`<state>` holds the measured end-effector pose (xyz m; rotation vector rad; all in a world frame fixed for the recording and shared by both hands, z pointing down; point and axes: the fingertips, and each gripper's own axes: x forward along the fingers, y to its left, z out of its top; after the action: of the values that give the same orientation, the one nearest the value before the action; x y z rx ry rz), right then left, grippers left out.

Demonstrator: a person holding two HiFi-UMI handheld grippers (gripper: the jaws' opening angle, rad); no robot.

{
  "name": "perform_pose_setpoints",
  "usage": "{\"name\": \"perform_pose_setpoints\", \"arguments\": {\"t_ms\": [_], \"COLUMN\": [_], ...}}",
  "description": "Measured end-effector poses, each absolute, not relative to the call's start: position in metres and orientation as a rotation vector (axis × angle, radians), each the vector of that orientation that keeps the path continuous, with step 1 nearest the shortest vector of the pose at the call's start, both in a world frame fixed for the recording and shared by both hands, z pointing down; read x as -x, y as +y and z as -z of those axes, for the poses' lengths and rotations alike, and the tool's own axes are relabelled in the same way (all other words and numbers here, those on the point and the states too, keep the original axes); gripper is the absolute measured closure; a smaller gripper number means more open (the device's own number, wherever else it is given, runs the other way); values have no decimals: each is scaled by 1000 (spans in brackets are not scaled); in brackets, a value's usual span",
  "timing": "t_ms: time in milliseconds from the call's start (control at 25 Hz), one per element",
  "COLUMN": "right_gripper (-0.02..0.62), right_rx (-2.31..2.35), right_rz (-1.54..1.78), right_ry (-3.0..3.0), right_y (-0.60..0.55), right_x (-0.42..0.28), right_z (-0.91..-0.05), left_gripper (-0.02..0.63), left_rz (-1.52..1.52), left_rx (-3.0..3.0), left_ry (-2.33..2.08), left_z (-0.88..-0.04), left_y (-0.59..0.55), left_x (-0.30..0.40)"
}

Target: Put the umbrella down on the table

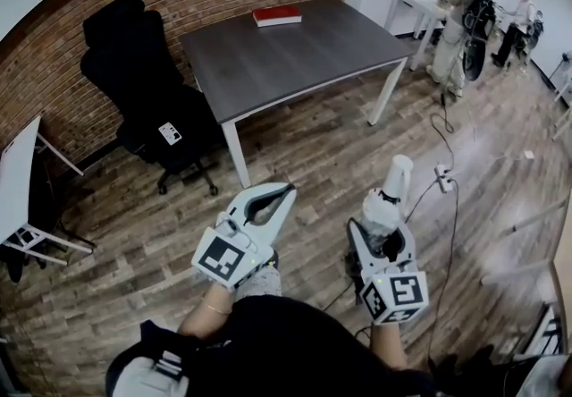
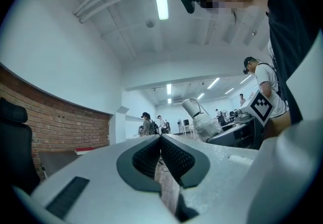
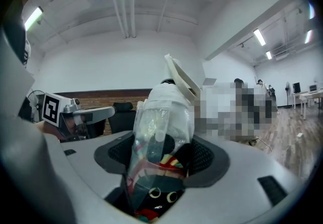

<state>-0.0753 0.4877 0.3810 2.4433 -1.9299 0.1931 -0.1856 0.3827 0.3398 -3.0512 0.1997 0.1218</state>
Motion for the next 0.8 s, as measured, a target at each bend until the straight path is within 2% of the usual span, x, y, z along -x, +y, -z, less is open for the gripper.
{"name": "perform_pose_setpoints", "arguments": {"t_ms": [800], "right_gripper": [310], "right_rx": [-2452], "right_rz": [-258], "right_ry": [-1868], "right_y": [352], "right_x": [21], "right_z": [-374], "left_gripper": [603], "left_rz": [-144], "left_rx": [3090], "left_ry": [150], "left_z": [-333], "left_y": [241], "left_x": [124]}}
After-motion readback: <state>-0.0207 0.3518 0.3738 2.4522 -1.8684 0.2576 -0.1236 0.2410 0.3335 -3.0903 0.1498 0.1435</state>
